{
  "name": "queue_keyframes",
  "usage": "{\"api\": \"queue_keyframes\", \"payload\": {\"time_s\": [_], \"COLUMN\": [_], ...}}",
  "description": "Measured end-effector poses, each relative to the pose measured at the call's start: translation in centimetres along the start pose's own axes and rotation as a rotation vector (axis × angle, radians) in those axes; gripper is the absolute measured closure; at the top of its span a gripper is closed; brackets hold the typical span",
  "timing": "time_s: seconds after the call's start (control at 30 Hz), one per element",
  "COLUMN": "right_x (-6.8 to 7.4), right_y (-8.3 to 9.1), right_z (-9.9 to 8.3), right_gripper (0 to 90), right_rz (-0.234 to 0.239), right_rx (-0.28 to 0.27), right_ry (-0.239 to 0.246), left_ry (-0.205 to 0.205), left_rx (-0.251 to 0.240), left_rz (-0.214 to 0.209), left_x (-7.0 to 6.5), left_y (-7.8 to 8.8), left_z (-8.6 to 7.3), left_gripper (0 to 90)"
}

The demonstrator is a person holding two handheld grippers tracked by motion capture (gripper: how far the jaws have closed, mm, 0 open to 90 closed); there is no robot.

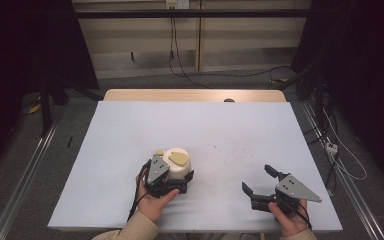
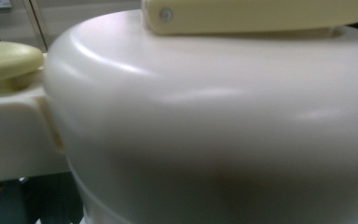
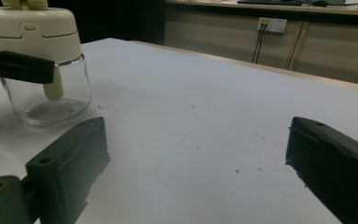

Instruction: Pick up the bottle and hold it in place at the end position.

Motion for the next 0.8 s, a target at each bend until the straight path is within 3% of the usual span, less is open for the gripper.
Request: {"api": "queue_keyframes", "payload": {"time_s": [0.27, 0.8], "right_x": [0.0, 0.0], "right_y": [0.0, 0.0], "right_z": [0.0, 0.1], "right_gripper": [5.0, 5.0], "right_rz": [-0.001, 0.0], "right_rx": [-0.003, -0.004], "right_ry": [-0.002, 0.0], "left_ry": [0.018, 0.027], "left_rx": [-0.016, -0.001], "left_rz": [-0.007, -0.039], "left_x": [0.8, 1.2], "left_y": [-0.7, -1.9], "left_z": [1.2, 2.5], "left_gripper": [5.1, 5.1]}}
Point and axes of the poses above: each handheld gripper's, and its own axes: y roughly backward along the jaws, z roughly out of its top, x roughly to its left, the point moved 3 cm from there along -y, roughly forward along the jaws, and after that the axes turned 11 degrees about z, right-handed, at the moved point
